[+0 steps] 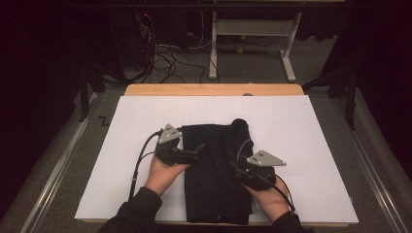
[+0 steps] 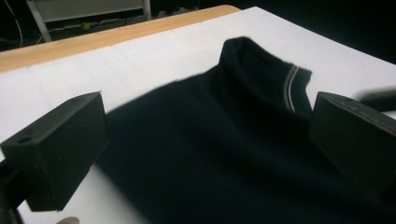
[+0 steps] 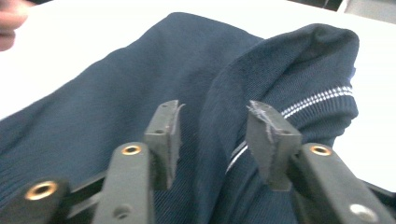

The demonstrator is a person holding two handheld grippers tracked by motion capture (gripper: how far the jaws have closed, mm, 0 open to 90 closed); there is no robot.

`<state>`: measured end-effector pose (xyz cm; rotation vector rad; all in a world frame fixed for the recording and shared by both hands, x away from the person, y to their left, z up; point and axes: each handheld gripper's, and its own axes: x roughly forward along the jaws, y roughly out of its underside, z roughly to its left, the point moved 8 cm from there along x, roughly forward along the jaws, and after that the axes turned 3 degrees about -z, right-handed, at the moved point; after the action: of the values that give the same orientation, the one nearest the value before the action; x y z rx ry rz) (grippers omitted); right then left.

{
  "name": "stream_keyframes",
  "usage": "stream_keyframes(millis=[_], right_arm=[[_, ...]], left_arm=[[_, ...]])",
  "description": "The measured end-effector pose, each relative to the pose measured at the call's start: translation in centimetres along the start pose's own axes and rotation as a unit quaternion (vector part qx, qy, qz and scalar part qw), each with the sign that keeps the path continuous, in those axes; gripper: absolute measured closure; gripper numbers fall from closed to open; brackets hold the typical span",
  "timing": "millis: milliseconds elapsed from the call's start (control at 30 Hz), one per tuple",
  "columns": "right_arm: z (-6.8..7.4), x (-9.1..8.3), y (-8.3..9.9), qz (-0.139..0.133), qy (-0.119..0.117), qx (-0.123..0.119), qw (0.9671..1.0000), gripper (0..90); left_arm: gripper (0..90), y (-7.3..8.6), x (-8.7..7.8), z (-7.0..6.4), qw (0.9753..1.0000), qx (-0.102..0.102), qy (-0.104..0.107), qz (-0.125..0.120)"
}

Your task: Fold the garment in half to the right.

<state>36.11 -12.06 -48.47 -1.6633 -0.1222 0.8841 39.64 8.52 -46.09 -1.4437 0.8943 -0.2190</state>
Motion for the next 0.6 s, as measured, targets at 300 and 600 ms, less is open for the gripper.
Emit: stream_keyframes(millis=[300, 600], right_arm=[[-0.6, 2.7, -0.5, 0.037, 0.027, -0.012, 0.9989, 74.6], [-3.1, 0.8, 0.9, 0.014, 0.054, 0.045, 0.9974, 86.0]], left_arm=[[0.0, 5.2, -6.0, 3.1, 0.9990, 0.008, -0.039, 0.017], [0.0, 7.1, -7.2, 4.7, 0.9989, -0.010, -0.044, 0.009]])
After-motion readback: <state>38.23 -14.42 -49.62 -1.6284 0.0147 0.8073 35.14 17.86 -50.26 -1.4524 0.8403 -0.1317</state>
